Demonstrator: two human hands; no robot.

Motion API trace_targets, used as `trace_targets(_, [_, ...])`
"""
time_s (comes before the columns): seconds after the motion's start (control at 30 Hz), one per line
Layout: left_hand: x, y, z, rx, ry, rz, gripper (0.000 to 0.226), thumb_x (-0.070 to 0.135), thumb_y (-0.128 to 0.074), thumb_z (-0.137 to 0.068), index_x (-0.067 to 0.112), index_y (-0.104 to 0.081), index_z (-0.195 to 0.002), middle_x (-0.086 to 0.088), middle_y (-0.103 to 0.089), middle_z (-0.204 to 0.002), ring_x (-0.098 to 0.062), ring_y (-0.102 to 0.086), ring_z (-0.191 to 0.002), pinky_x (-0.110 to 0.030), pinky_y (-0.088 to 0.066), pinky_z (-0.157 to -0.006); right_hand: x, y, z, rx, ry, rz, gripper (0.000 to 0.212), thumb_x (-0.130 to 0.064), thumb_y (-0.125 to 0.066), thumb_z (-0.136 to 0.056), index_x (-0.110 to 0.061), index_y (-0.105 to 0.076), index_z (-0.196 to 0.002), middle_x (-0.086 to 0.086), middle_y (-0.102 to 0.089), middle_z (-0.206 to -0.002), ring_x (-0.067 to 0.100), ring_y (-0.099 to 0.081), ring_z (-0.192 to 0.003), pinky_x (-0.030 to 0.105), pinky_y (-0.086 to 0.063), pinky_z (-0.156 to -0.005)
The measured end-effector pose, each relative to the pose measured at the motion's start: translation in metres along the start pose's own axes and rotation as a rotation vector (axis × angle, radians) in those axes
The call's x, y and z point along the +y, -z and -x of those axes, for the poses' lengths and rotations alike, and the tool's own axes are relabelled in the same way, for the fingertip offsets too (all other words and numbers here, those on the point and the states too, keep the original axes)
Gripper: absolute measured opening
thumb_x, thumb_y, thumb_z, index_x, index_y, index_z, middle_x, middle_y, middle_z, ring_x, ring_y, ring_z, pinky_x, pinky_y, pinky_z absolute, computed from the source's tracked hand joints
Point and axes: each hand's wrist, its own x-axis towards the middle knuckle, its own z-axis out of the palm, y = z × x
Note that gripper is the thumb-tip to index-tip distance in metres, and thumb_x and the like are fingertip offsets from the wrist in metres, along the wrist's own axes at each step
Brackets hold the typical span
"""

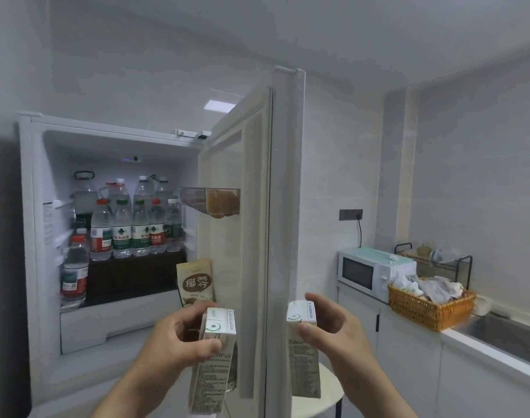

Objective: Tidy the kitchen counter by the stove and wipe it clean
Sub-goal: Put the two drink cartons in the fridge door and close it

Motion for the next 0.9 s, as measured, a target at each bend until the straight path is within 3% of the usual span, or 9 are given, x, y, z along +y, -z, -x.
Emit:
trace_targets(0.1, [0.004, 0.004, 0.002, 0.001, 0.003, -0.029, 0.065, 0.045, -0.085, -0.045, 0.023, -0.073, -0.105, -0.013, -0.072, -0.106, -0.027, -0.069, -0.099, -0.041, -0.057, -0.082, -0.005, -0.001, 0.005, -0.028, 0.010, 0.025, 0.071, -0.037, -0.081, -0.050, -0.023, -0.064, -0.118, 0.001, -0.075, -0.103, 0.020, -0.072, -0.094, 0.034, -0.058, -0.082])
trace_targets(0.27, [0.011, 0.018, 0.009, -0.015, 0.034, -0.084, 0.075, 0.038, -0.087, -0.047, 0.012, -0.068, -0.115, -0.012, -0.073, -0.107, -0.028, -0.069, -0.100, -0.037, -0.058, -0.077, -0.008, -0.014, 0.012, -0.098, 0.006, 0.008, 0.067, -0.027, -0.083, -0.051, -0.019, -0.063, -0.115, -0.001, -0.077, -0.097, 0.014, -0.073, -0.088, 0.022, -0.055, -0.069])
trace_targets(0.37, [0.016, 0.023, 0.015, 0.005, 0.043, -0.111, 0.067, 0.032, -0.086, -0.048, 0.014, -0.071, -0.110, -0.013, -0.073, -0.105, -0.027, -0.070, -0.098, -0.033, -0.058, -0.075, -0.007, -0.026, 0.014, -0.146, 0.010, 0.032, 0.082, -0.040, -0.083, -0.045, -0.021, -0.061, -0.122, -0.005, -0.076, -0.101, 0.013, -0.072, -0.095, 0.033, -0.058, -0.082])
trace_targets(0.43, [0.019, 0.026, 0.021, 0.051, 0.056, -0.113, 0.063, 0.030, -0.087, -0.043, 0.020, -0.074, -0.104, -0.010, -0.074, -0.102, -0.024, -0.071, -0.096, -0.029, -0.058, -0.072, -0.006, -0.034, 0.015, -0.176, 0.006, 0.035, 0.074, -0.042, -0.084, -0.047, -0.029, -0.061, -0.117, -0.011, -0.075, -0.101, 0.009, -0.071, -0.097, 0.034, -0.057, -0.088])
trace_targets(0.5, [0.019, 0.029, 0.026, 0.100, 0.066, -0.132, 0.075, 0.034, -0.092, -0.033, 0.021, -0.074, -0.104, -0.005, -0.074, -0.104, -0.021, -0.070, -0.097, -0.026, -0.058, -0.070, -0.005, -0.041, 0.016, -0.203, 0.001, 0.043, 0.070, -0.040, -0.083, -0.051, -0.030, -0.062, -0.116, -0.012, -0.075, -0.100, 0.007, -0.071, -0.095, 0.032, -0.057, -0.088])
trace_targets(0.6, [0.017, 0.036, 0.032, 0.157, 0.078, -0.185, 0.091, 0.042, -0.094, -0.030, 0.024, -0.066, -0.114, 0.002, -0.073, -0.109, -0.018, -0.068, -0.103, -0.027, -0.057, -0.073, -0.002, -0.052, 0.017, -0.205, 0.007, 0.087, 0.093, -0.047, -0.082, -0.048, -0.021, -0.056, -0.134, -0.014, -0.074, -0.102, 0.004, -0.070, -0.096, 0.036, -0.056, -0.093])
trace_targets(0.73, [0.014, 0.050, 0.033, 0.174, 0.080, -0.207, 0.078, 0.031, -0.084, -0.047, 0.019, -0.064, -0.122, -0.001, -0.071, -0.113, -0.020, -0.066, -0.108, -0.030, -0.056, -0.077, -0.001, -0.067, 0.017, -0.192, -0.011, 0.097, 0.092, -0.041, -0.082, -0.052, -0.020, -0.054, -0.137, -0.014, -0.073, -0.105, -0.001, -0.069, -0.096, 0.035, -0.055, -0.094])
trace_targets(0.8, [0.010, 0.058, 0.028, 0.172, 0.085, -0.202, 0.072, 0.023, -0.081, -0.052, 0.020, -0.064, -0.121, -0.001, -0.072, -0.112, -0.017, -0.067, -0.105, -0.025, -0.057, -0.073, -0.002, -0.074, 0.014, -0.201, -0.028, 0.107, 0.088, -0.035, -0.083, -0.056, -0.020, -0.054, -0.138, -0.014, -0.073, -0.105, -0.001, -0.069, -0.096, 0.035, -0.056, -0.093])
trace_targets(0.9, [0.005, 0.072, 0.013, 0.141, 0.082, -0.184, 0.067, 0.019, -0.079, -0.055, 0.027, -0.062, -0.119, 0.006, -0.072, -0.109, -0.010, -0.066, -0.103, -0.019, -0.056, -0.068, -0.001, -0.083, 0.003, -0.206, -0.013, 0.148, 0.090, -0.042, -0.079, -0.050, -0.021, -0.056, -0.135, -0.019, -0.074, -0.100, -0.001, -0.069, -0.095, 0.029, -0.056, -0.090])
